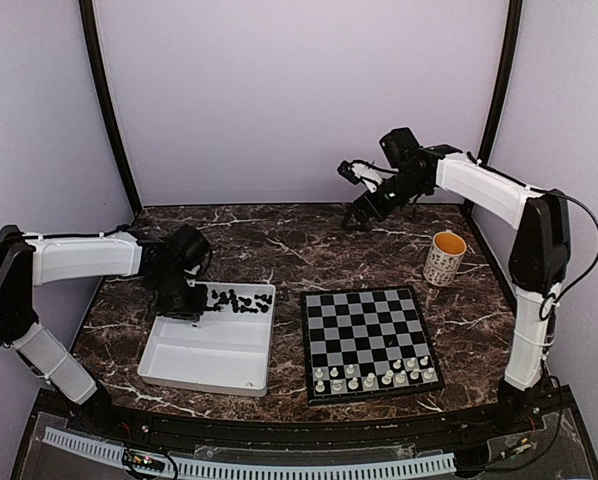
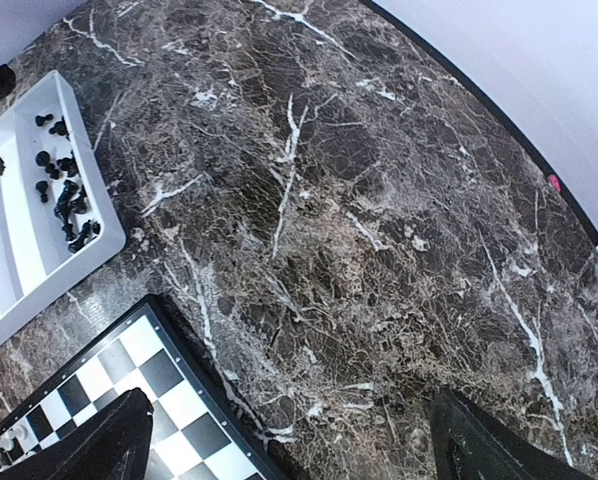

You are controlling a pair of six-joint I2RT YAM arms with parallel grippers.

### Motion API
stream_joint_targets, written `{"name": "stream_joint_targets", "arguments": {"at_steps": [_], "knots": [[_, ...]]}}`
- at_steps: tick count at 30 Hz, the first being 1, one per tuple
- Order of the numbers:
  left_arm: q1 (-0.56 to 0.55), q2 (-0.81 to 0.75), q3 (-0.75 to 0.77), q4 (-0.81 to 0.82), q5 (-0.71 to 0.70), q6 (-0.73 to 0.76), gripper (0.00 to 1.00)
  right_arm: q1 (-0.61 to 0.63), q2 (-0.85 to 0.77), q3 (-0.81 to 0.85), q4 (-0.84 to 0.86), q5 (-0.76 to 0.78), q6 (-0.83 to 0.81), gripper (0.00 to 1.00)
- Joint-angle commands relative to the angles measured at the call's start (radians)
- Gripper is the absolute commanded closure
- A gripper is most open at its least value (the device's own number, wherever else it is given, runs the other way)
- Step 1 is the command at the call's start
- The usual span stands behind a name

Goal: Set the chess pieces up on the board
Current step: Place the pawn on the chessboard.

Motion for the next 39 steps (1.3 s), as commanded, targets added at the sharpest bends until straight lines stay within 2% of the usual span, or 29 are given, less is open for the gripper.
{"name": "stream_joint_targets", "arguments": {"at_steps": [1, 7, 13, 19, 23, 25, 33, 39], "knots": [[-0.14, -0.104, -0.077, 0.158, -0.067, -0.04, 0.99, -0.001, -0.06, -0.027, -0.027, -0.084, -0.068, 0.01], [-0.316, -0.154, -0.167, 0.424, -0.188, 0.034, 0.99, 0.005, -0.11, -0.015, -0.113, -0.128, -0.163, 0.01], [-0.452, -0.13, -0.193, 0.669, -0.233, 0.193, 0.99, 0.016, -0.291, -0.243, 0.01, -0.1, -0.168, 0.01], [-0.526, 0.035, -0.112, 1.013, -0.157, 0.422, 0.99, 0.016, -0.469, -0.437, 0.1, -0.071, -0.182, 0.01], [-0.547, 0.189, -0.079, 1.22, -0.109, 0.501, 1.0, 0.013, -0.558, -0.54, 0.194, 0.046, -0.128, 0.01], [-0.547, 0.264, -0.052, 1.268, -0.08, 0.519, 1.0, 0.002, -0.579, -0.564, 0.216, 0.098, -0.086, 0.01], [-0.547, 0.397, -0.077, 1.451, 0.005, 0.515, 1.0, -0.025, -0.614, -0.627, 0.201, 0.063, -0.043, 0.01], [-0.547, 0.434, -0.055, 1.438, 0.013, 0.518, 0.95, -0.025, -0.63, -0.656, 0.194, 0.037, -0.032, 0.02]]}}
